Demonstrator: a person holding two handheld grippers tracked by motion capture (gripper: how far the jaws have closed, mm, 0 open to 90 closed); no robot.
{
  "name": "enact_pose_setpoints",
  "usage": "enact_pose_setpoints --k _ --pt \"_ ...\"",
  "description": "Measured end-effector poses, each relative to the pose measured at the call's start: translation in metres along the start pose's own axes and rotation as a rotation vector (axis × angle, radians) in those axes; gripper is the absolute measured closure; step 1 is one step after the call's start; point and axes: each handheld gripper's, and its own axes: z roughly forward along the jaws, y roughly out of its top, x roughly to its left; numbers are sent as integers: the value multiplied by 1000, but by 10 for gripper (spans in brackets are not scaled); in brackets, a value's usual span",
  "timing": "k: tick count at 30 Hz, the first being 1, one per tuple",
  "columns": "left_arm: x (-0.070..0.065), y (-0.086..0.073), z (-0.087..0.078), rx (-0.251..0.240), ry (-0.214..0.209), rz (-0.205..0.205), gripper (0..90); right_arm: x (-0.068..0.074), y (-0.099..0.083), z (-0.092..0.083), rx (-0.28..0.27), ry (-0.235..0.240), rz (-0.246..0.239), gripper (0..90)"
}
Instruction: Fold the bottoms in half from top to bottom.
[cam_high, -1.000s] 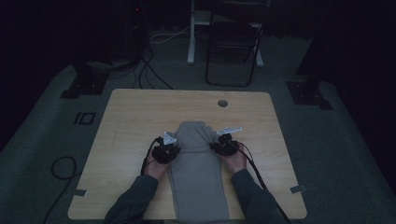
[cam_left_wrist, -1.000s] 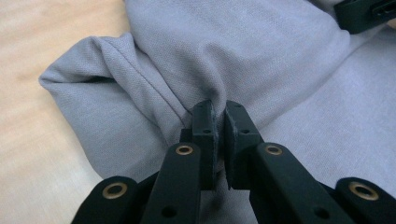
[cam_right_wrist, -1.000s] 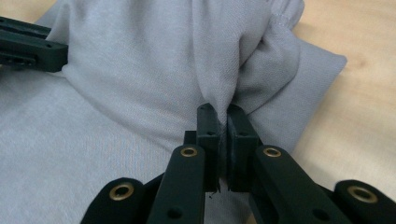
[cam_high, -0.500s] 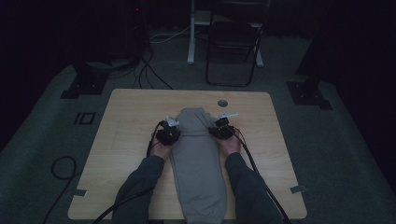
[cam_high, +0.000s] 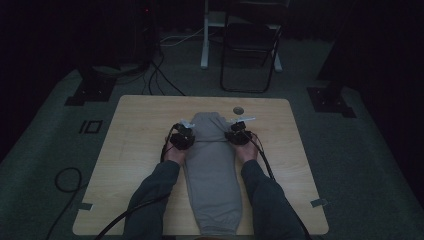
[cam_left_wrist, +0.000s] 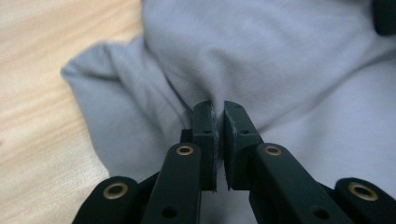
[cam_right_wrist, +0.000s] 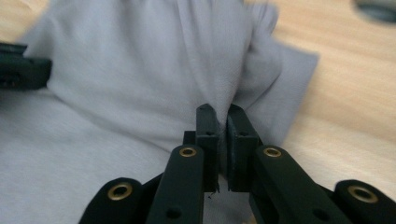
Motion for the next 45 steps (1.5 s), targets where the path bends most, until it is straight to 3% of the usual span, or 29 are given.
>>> enact_pose_setpoints --k 3,7,10,12,15,16,20,22,23,26,30,38,45 --pt "-5 6 -22 -48 -12 38 854 2 5 -20 -53 12 -18 863" --pt "-16 9 -66 -121 -43 78 855 13 5 -54 -105 41 -78 863" --pt "-29 -3 -91 -137 -69 113 855 24 -5 -78 -115 67 -128 861" --pt "-38 -21 -98 -122 -88 114 854 30 -17 -89 -106 81 -156 859" --pt "-48 -49 -96 -74 -109 111 852 37 -44 -96 -69 119 -162 855" --pt "-50 -58 -93 -56 -130 95 852 39 -54 -95 -42 128 -166 854" --pt "-61 -91 -80 23 -149 86 851 46 -88 -87 47 146 -177 851" --pt "-64 -99 -78 9 -143 99 848 47 -98 -81 85 135 -187 848" --pt "-62 -98 -78 11 -147 90 848 47 -101 -80 65 144 -180 848" --pt "-58 -96 -72 -7 -138 114 848 42 -98 -78 65 152 -163 840" --pt "-42 -85 -59 -26 -126 98 849 34 -90 -67 44 154 -129 841" --pt "-16 -56 -29 -38 -92 70 848 22 -60 -37 20 105 -102 842" --pt "-6 -36 -14 -16 -65 48 845 13 -38 -18 15 69 -68 839"
